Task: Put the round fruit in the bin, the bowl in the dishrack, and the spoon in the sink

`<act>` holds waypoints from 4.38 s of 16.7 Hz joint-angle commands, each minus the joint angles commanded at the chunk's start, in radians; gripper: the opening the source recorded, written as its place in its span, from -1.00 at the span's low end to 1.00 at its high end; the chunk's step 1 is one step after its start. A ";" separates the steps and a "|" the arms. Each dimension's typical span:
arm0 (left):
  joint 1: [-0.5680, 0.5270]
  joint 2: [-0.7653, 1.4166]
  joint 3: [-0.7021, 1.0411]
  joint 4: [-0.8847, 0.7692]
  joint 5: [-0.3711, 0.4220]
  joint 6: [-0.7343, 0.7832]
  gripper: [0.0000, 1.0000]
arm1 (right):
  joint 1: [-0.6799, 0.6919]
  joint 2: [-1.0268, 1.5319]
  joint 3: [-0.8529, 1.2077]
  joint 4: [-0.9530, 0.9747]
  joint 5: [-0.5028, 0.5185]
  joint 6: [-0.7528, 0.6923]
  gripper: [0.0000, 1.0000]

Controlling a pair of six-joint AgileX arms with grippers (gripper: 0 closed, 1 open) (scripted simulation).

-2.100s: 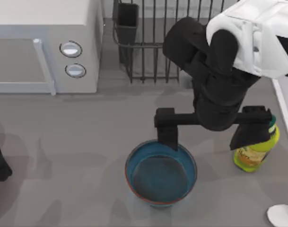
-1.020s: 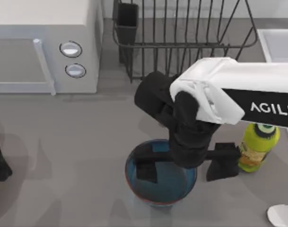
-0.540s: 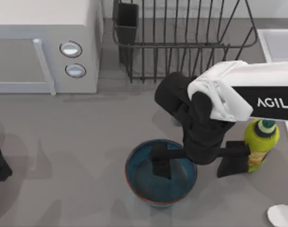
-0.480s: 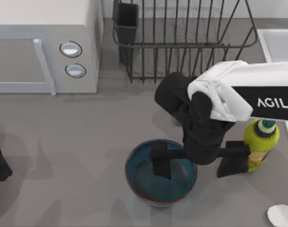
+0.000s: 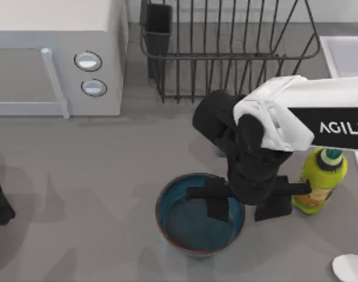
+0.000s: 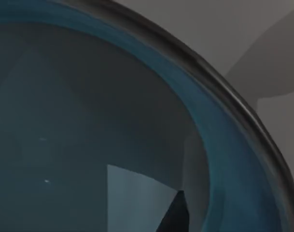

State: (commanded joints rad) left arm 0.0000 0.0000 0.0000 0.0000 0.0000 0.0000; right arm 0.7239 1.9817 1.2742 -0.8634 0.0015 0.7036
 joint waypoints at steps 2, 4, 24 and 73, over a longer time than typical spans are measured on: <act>0.000 0.000 0.000 0.000 0.000 0.000 1.00 | 0.000 0.000 0.000 0.000 0.000 0.000 -0.66; 0.000 0.000 0.000 0.000 0.000 0.000 1.00 | 0.000 0.000 0.000 0.000 0.000 0.000 -0.96; 0.000 0.000 0.000 0.000 0.000 0.000 1.00 | -0.014 -0.061 0.301 -0.052 -0.107 -0.028 -1.00; 0.000 0.000 0.000 0.000 0.000 0.000 1.00 | 0.134 -0.241 0.130 1.174 0.884 -0.679 -1.00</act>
State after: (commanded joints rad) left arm 0.0000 0.0000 0.0000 0.0000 0.0000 0.0000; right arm 0.8579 1.7406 1.4039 0.3104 0.8858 0.0246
